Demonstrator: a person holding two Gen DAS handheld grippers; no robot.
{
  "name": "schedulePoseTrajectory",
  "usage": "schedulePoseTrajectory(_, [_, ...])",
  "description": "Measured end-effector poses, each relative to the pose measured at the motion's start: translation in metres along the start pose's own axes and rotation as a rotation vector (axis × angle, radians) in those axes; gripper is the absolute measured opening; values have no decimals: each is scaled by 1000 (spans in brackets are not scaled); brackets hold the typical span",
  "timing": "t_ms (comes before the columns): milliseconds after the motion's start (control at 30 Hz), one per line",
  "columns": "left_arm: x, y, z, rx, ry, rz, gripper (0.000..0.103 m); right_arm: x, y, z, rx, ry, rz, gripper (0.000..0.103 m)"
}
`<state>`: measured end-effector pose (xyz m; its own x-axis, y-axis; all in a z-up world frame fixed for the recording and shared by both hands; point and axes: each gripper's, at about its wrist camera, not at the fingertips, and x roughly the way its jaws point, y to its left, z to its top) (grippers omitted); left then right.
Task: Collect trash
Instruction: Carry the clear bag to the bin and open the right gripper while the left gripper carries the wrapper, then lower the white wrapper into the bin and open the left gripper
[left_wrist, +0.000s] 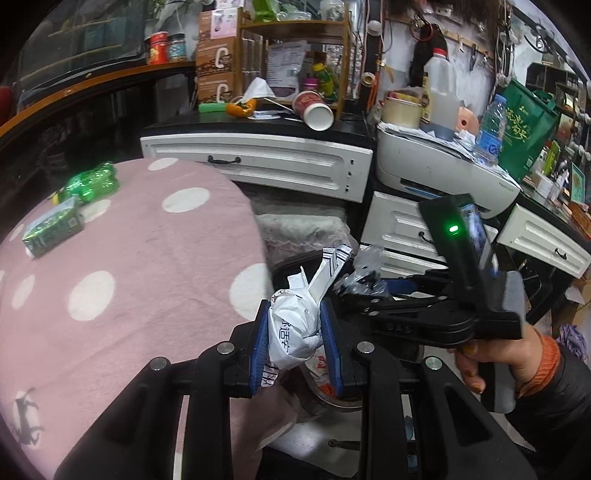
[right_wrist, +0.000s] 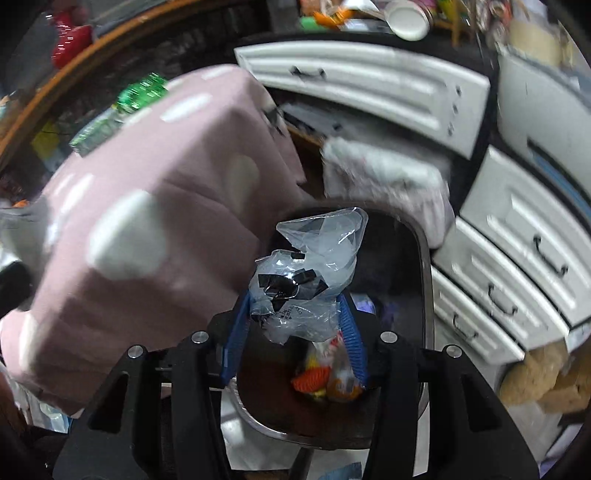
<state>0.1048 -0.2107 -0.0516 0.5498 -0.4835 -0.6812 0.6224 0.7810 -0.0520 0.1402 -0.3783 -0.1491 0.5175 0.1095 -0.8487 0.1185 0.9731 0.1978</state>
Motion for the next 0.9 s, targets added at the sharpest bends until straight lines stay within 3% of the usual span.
schedulePoseTrajectory(67, [5,-6,-1,13,10,-2,27,10,-7,-6,27,26,-2,56])
schedulePoseTrajectory(167, [14,-15,-4,33,32,-6,27,15,-16,-13,64,26,-18,75])
schedulePoseTrajectory(567, [51,-41,-13,98,111,-28,27,-18,-64,-10,195,-68,-71,76])
schedulePoseTrajectory(900, [83,-54,-18,144,165,-23,27,-31,-77,-12,234,-95,-81,76])
